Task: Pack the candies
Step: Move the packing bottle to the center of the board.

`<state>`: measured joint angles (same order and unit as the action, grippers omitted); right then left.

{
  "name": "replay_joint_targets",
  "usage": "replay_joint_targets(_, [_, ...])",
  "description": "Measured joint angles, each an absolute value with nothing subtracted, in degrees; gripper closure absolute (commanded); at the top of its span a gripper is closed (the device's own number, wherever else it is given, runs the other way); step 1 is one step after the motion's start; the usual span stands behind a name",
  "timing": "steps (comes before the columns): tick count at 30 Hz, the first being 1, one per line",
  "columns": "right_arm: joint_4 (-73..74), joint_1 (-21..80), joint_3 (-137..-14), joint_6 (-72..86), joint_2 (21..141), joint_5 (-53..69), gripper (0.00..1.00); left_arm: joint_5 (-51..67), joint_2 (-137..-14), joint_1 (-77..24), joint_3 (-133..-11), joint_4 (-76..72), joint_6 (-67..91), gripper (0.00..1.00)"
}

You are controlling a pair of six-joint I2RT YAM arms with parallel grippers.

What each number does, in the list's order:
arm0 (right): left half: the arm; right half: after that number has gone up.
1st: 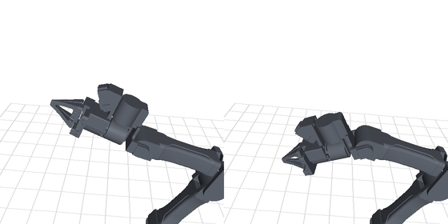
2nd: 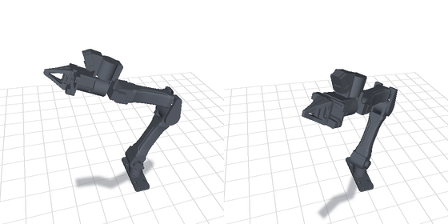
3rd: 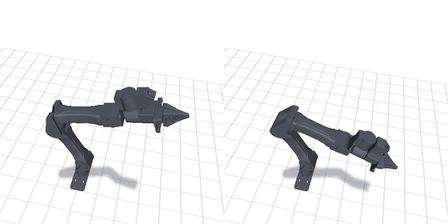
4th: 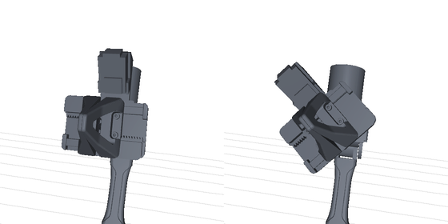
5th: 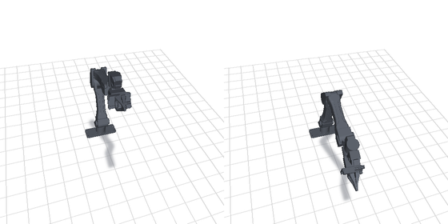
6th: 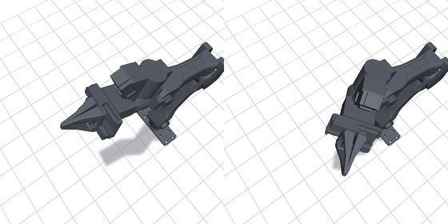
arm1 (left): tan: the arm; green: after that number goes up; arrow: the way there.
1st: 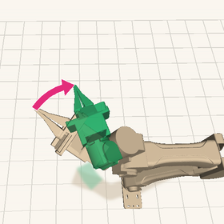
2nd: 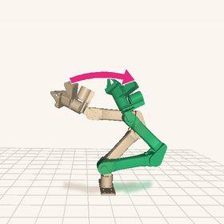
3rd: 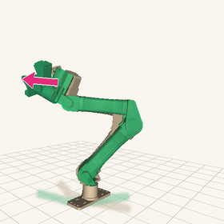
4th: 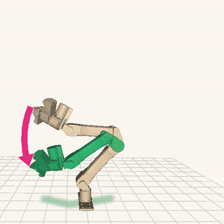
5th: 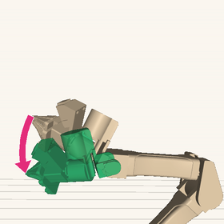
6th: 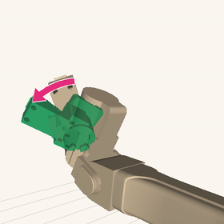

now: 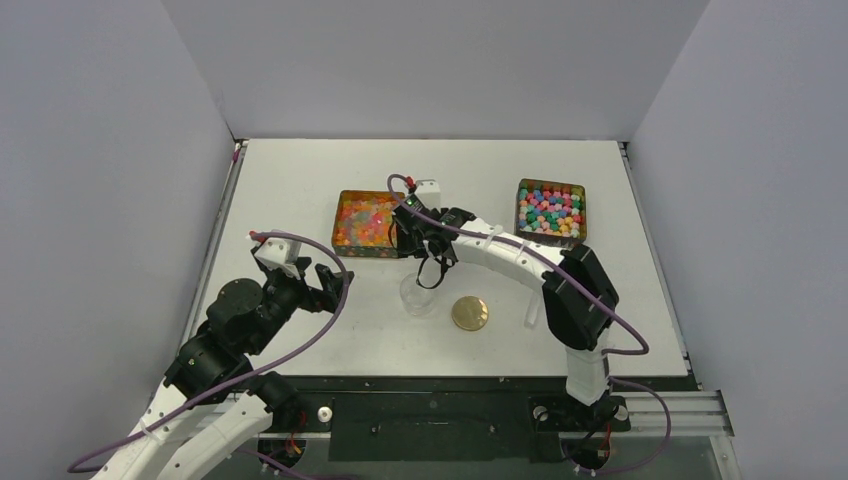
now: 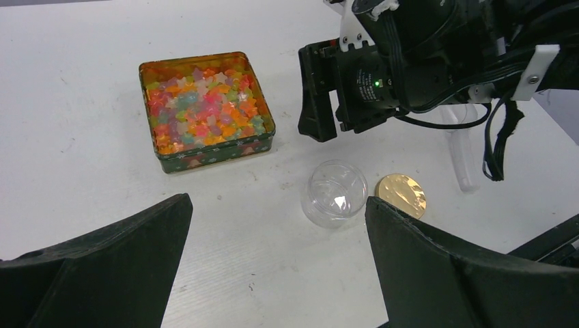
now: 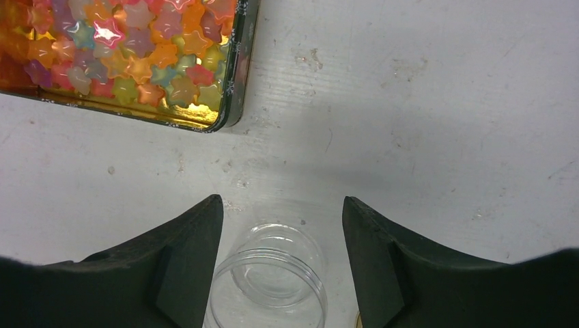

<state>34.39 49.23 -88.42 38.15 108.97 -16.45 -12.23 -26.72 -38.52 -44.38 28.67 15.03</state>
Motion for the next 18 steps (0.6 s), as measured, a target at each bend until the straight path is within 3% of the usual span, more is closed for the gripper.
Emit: replay_joint_targets(18, [35.46, 52.4, -89.06, 36.38, 114.28, -13.19, 0.4, -12.25, -26.72, -38.52, -44.38, 28.69, 15.03, 0.04])
